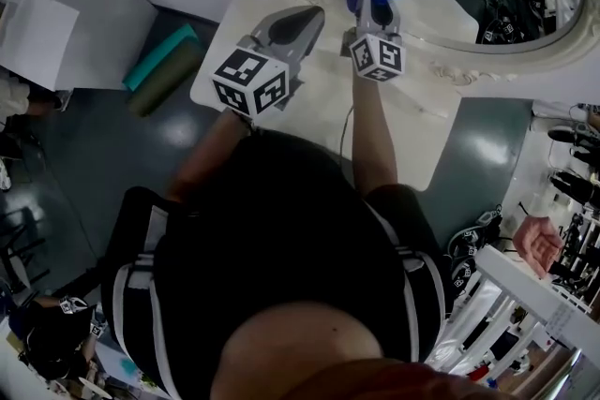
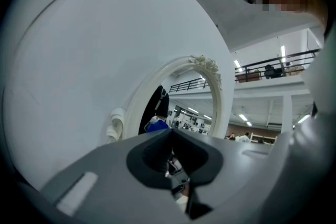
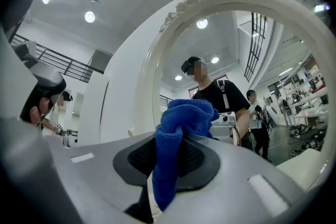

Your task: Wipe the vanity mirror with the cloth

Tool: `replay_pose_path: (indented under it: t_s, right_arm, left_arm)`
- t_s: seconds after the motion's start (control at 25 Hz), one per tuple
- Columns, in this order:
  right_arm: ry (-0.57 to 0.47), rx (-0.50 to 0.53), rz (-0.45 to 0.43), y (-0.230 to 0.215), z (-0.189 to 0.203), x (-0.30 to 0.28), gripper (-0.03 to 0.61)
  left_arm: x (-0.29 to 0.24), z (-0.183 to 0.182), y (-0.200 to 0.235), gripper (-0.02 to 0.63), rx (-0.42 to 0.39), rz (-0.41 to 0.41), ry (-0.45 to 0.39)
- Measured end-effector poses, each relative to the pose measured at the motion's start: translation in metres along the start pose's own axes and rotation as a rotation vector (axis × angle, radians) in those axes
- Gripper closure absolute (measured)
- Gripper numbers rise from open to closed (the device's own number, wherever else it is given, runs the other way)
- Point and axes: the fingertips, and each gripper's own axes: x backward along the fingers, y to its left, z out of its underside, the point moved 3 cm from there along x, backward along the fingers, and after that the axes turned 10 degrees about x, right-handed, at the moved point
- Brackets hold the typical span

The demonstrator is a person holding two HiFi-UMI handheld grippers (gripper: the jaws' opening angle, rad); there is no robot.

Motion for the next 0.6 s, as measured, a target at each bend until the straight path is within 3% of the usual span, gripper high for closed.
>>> replay_pose_path:
  t_s: [0.6]
  right_arm:
    - [0.041, -0.035, 0.242, -0.074, -0.040, 0.116, 0.509]
  left_arm:
    - [-0.052, 0.039, -0.045, 0.603, 0.009, 0.145, 0.088]
